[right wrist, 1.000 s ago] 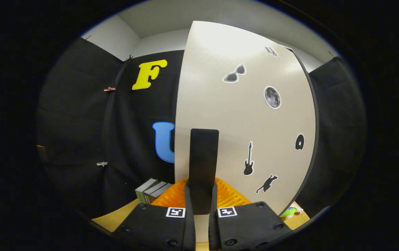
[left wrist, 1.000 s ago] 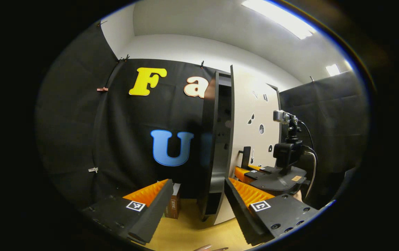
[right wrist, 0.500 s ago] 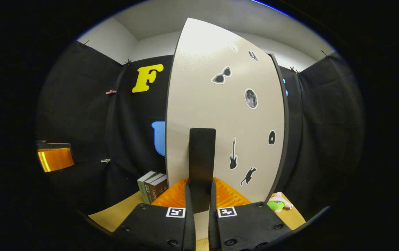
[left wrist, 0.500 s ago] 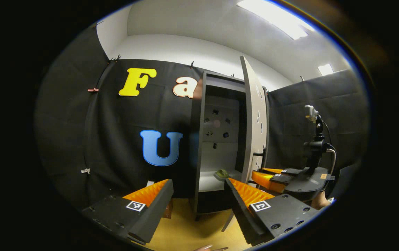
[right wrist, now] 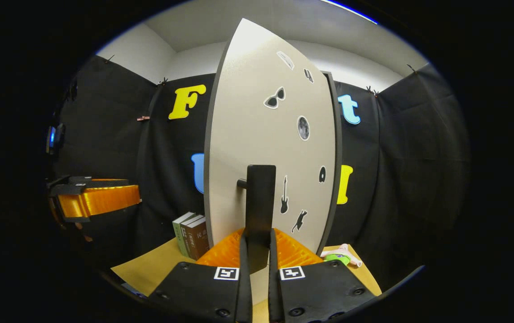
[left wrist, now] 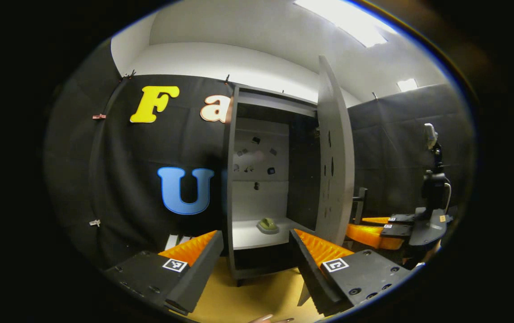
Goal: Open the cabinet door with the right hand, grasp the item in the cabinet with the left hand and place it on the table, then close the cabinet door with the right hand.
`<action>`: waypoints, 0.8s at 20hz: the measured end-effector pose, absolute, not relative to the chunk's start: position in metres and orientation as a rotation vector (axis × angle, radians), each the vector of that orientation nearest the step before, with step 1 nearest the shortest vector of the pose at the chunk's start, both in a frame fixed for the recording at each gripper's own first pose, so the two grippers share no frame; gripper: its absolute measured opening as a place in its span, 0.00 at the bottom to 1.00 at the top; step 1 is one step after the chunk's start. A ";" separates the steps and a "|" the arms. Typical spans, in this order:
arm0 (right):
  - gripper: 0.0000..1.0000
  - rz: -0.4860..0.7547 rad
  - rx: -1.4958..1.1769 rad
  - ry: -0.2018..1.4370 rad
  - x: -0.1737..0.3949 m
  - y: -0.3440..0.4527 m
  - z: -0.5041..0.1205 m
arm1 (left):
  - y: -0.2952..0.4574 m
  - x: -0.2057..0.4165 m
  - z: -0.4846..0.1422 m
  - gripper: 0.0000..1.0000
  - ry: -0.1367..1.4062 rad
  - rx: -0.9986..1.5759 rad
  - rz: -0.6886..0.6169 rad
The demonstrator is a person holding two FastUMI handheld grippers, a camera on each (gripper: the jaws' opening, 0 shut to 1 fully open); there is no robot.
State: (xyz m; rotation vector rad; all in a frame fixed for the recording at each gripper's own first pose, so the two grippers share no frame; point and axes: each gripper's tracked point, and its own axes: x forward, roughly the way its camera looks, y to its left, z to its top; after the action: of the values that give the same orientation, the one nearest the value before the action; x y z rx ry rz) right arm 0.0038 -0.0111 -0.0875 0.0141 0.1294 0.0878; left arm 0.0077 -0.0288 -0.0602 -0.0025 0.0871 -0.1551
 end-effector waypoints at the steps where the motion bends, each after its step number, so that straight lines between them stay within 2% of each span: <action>1: 0.18 0.085 0.019 0.133 -0.002 -0.021 -0.087 | -0.037 0.015 -0.062 0.93 0.090 -0.007 -0.161; 8: 0.17 0.005 -0.035 0.127 -0.028 -0.093 -0.085 | -0.097 0.062 -0.073 0.93 0.101 -0.030 -0.225; 15: 0.16 -0.089 -0.014 0.139 -0.034 -0.148 -0.089 | -0.123 0.079 -0.077 0.94 0.113 -0.025 -0.246; 16: 0.13 -0.107 -0.013 0.135 -0.034 -0.159 -0.089 | -0.122 0.079 -0.079 0.94 0.115 -0.023 -0.242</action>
State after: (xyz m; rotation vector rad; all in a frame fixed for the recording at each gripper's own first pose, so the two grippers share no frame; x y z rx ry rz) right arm -0.0344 -0.1586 -0.0894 -0.0131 0.1354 -0.1070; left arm 0.0785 -0.1225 -0.0787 -0.0230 0.1146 -0.2417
